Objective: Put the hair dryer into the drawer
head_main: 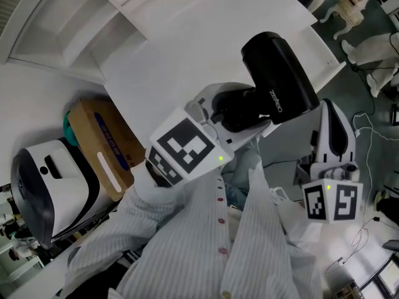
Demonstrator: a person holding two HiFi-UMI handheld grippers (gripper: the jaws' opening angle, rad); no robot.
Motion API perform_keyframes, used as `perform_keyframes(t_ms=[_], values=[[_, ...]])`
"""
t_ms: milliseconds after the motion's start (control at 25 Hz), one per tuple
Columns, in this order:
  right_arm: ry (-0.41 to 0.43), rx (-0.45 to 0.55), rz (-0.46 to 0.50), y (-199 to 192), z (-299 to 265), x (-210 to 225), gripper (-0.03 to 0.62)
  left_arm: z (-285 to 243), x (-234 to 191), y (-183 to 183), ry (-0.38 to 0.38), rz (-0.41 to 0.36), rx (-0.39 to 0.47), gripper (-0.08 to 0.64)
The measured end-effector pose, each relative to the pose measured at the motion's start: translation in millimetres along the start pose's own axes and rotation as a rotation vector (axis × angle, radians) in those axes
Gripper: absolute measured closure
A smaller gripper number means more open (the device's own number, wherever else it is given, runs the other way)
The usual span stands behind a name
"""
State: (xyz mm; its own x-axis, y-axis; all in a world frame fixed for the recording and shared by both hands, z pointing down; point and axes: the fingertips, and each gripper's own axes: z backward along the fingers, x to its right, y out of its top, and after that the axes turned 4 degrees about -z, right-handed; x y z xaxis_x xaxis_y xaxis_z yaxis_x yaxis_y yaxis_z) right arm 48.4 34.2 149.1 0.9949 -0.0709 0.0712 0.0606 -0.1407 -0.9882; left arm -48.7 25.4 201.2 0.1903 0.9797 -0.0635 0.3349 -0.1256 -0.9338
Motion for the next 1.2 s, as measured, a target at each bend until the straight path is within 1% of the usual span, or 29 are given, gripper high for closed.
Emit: perform_keyframes(t_ms=[160, 400, 760, 960, 1200], values=[[0.007, -0.007, -0.005, -3, -17, 26, 0.581, -28, -13, 3, 0.003, 0.012, -0.009, 0.333], [0.035, 0.01, -0.014, -8, -35, 74, 0.581, -80, -24, 11, 0.027, -0.003, -0.023, 0.333], [0.12, -0.012, 0.003, 5, -77, 149, 0.581, -154, -51, 41, 0.098, 0.044, -0.021, 0.333], [0.158, -0.021, 0.003, 11, -100, 172, 0.581, -174, -63, 49, 0.124, 0.053, -0.039, 0.333], [0.161, -0.019, -0.008, 11, -122, 178, 0.581, -188, -78, 44, 0.1, 0.034, -0.087, 0.333]])
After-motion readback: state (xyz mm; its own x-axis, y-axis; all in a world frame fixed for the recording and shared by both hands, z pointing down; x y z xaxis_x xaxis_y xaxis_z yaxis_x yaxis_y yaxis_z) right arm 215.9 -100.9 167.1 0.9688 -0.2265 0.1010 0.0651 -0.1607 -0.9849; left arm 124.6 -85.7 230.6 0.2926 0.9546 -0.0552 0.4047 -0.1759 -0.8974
